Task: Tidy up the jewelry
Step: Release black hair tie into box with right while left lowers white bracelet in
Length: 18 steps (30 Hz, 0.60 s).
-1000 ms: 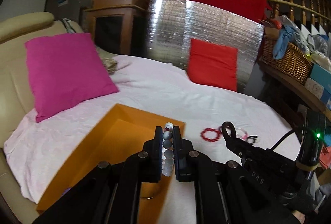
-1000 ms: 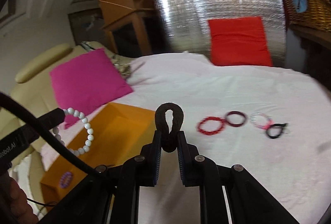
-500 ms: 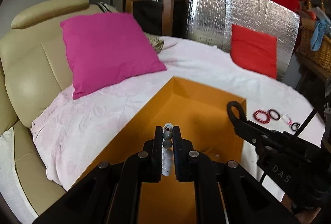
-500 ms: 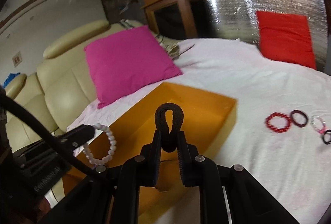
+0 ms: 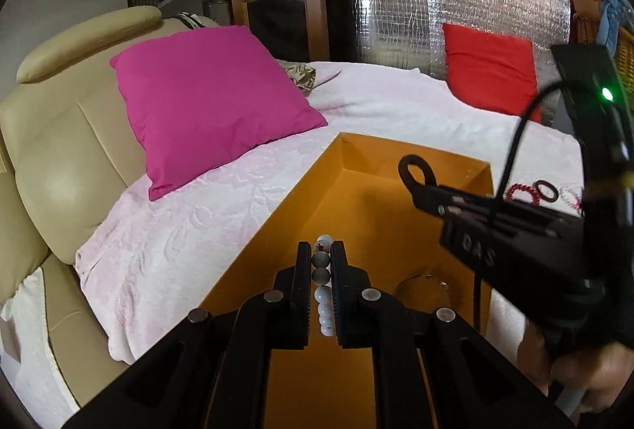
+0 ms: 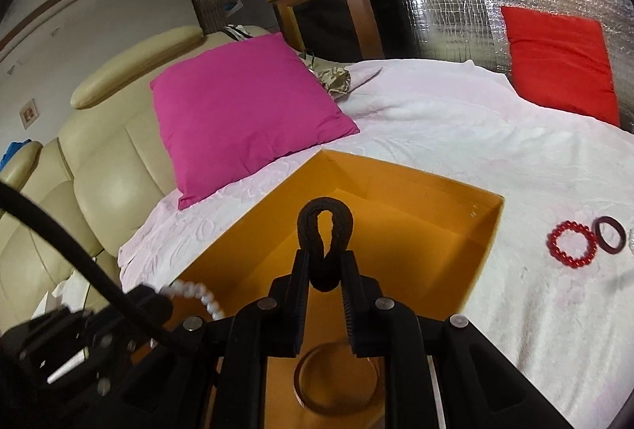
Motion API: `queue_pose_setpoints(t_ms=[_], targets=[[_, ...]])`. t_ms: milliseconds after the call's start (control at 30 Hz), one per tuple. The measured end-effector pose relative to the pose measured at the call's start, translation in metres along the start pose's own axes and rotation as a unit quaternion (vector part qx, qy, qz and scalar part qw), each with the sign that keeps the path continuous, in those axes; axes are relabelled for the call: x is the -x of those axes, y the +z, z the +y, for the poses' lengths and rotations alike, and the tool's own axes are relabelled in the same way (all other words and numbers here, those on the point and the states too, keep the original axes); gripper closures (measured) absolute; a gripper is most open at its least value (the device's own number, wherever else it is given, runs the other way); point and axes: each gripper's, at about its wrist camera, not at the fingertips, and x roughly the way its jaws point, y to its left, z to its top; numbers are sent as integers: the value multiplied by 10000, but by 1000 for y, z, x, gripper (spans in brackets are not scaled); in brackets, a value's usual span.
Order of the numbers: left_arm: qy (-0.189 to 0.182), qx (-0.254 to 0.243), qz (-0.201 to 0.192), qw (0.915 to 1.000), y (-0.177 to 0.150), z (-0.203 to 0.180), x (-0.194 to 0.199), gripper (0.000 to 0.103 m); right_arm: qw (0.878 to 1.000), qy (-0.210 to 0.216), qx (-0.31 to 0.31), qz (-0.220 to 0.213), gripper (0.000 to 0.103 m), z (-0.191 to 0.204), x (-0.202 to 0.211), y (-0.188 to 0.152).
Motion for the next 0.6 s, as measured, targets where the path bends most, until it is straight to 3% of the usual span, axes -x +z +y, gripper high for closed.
queue_pose_setpoints(t_ms=[600], targets=[[182, -82, 79, 9998, -2, 16, -8, 93, 9999, -79, -45, 100, 84, 6, -28, 9]])
